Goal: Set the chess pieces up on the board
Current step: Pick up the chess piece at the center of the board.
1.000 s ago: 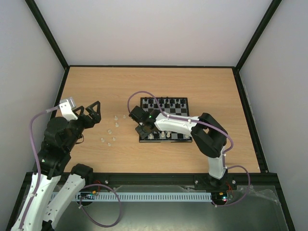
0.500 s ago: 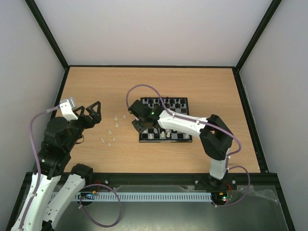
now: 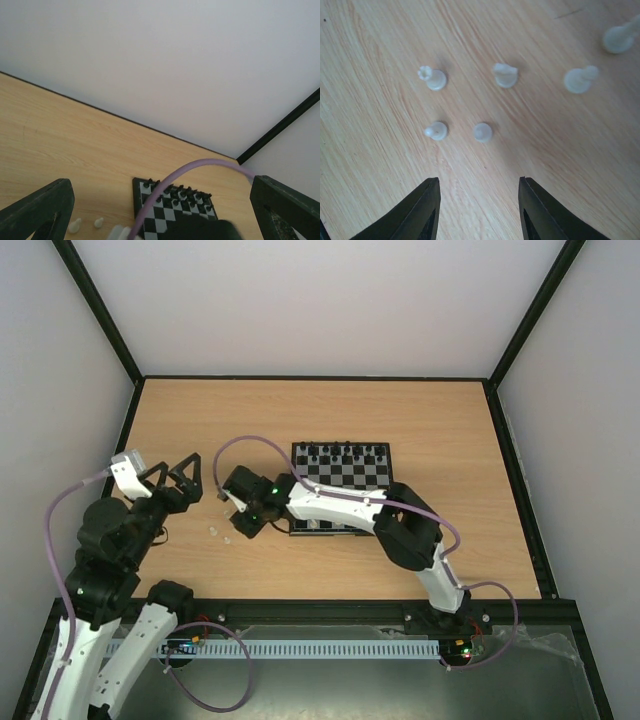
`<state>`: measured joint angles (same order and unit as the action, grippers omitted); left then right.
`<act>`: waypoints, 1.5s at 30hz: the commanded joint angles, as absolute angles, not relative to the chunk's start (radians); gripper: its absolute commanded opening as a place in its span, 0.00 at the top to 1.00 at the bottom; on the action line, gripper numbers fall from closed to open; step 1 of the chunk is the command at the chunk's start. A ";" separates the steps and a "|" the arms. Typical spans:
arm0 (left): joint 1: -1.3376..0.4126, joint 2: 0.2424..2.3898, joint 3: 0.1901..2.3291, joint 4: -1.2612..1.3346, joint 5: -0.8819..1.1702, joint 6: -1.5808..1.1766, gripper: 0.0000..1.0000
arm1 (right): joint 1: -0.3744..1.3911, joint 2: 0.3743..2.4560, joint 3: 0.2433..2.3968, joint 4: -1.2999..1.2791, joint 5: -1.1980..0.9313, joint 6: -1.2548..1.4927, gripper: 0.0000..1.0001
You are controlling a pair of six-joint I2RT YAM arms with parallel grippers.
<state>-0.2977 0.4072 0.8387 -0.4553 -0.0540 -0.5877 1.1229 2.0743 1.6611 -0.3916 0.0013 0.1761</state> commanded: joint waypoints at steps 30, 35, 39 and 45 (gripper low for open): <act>-0.293 0.362 0.892 -0.484 -0.071 -0.565 0.01 | 1.165 2.363 1.948 -0.549 0.087 0.158 0.73; -0.294 0.363 0.888 -0.480 -0.064 -0.569 0.01 | 1.164 2.365 1.947 -0.545 0.097 0.159 0.84; -0.294 0.365 0.890 -0.482 -0.061 -0.569 0.01 | 1.164 2.328 1.912 -0.515 0.113 0.165 0.88; -0.294 0.372 0.877 -0.476 -0.055 -0.571 0.00 | 1.162 2.190 1.799 -0.474 0.163 0.171 0.91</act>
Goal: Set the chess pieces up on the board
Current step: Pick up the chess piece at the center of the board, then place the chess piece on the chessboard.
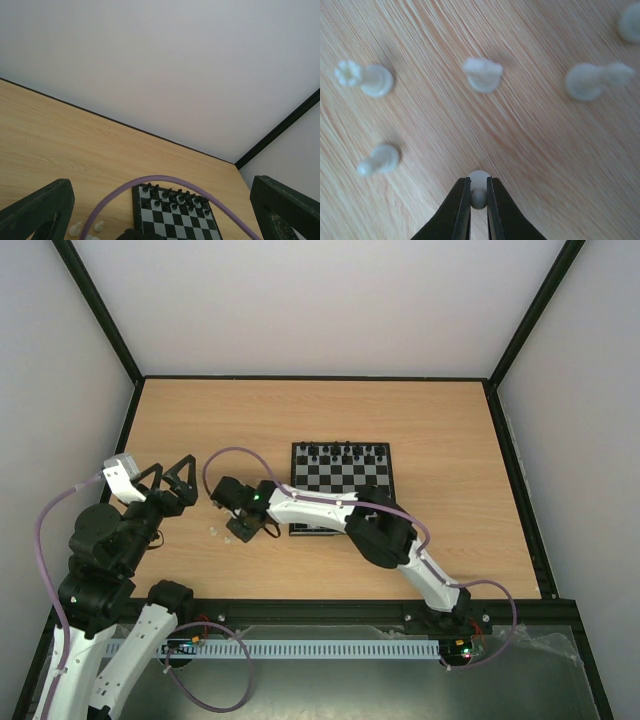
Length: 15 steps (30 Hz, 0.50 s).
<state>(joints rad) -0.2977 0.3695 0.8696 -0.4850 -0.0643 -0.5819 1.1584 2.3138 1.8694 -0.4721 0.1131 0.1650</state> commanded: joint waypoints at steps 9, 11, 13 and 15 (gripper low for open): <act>-0.293 0.434 0.840 -0.456 -0.031 -0.571 0.01 | 1.115 1.908 1.558 -0.458 0.254 0.207 0.91; -0.294 0.460 0.827 -0.449 -0.027 -0.571 0.01 | 1.092 1.839 1.477 -0.460 0.265 0.221 0.90; -0.294 0.493 0.814 -0.443 -0.018 -0.570 0.01 | 1.068 1.788 1.410 -0.460 0.280 0.241 0.90; -0.293 0.531 0.795 -0.436 -0.006 -0.574 0.01 | 1.042 1.741 1.349 -0.460 0.287 0.258 0.90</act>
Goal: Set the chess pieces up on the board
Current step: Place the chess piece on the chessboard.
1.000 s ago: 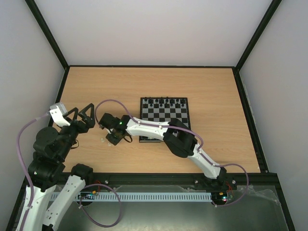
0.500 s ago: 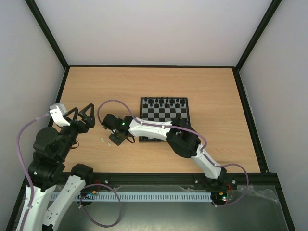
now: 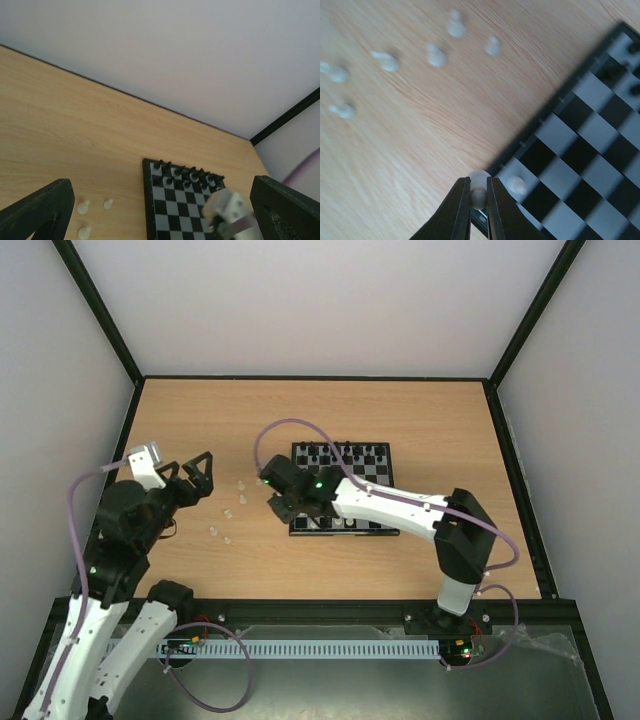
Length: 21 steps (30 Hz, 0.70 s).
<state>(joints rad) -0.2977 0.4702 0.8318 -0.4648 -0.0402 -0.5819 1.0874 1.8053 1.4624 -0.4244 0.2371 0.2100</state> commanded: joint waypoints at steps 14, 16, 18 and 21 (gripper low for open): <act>-0.293 0.628 0.710 -0.369 0.044 -0.598 0.00 | 0.925 1.674 1.184 -0.431 0.247 0.295 0.89; -0.293 0.628 0.714 -0.371 0.043 -0.598 0.00 | 0.925 1.688 1.188 -0.428 0.230 0.289 0.89; -0.294 0.627 0.715 -0.372 0.043 -0.595 0.00 | 0.926 1.703 1.191 -0.422 0.216 0.286 0.88; -0.293 0.629 0.712 -0.370 0.041 -0.595 0.01 | 0.926 1.726 1.190 -0.414 0.191 0.281 0.87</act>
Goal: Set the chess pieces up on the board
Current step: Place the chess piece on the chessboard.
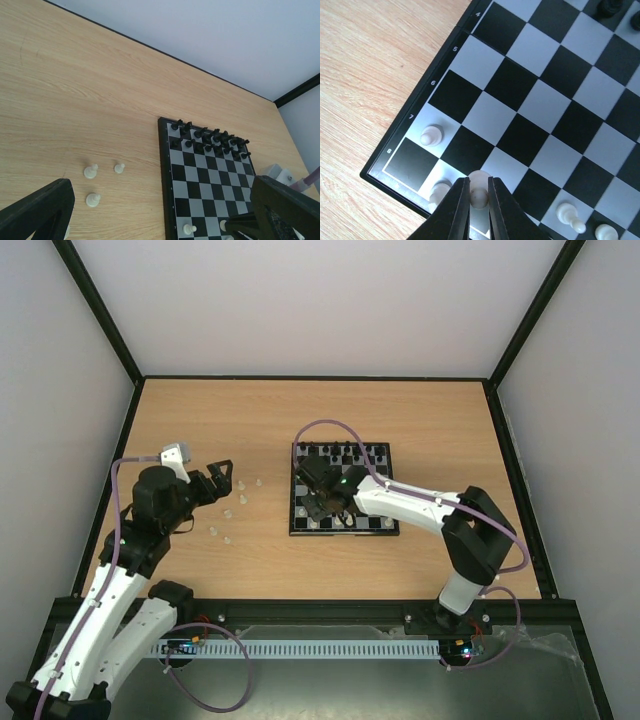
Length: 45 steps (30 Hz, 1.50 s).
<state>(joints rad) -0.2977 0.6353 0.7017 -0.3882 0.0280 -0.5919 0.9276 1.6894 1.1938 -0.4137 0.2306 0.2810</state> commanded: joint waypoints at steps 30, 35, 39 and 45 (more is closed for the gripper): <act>-0.293 0.628 0.699 -0.357 0.031 -0.589 0.00 | 0.925 1.754 1.173 -0.380 0.219 0.286 0.68; -0.294 0.629 0.701 -0.357 0.035 -0.591 0.00 | 0.925 1.713 1.159 -0.375 0.242 0.293 0.68; -0.294 0.627 0.699 -0.354 0.037 -0.593 0.01 | 0.926 1.686 1.142 -0.363 0.258 0.299 0.69; -0.294 0.624 0.701 -0.357 0.043 -0.595 0.01 | 0.914 1.727 1.149 -0.378 0.258 0.309 0.78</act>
<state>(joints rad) -0.2977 0.6353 0.7017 -0.3717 0.0277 -0.5915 0.9257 1.7149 1.1633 -0.3557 0.2409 0.2916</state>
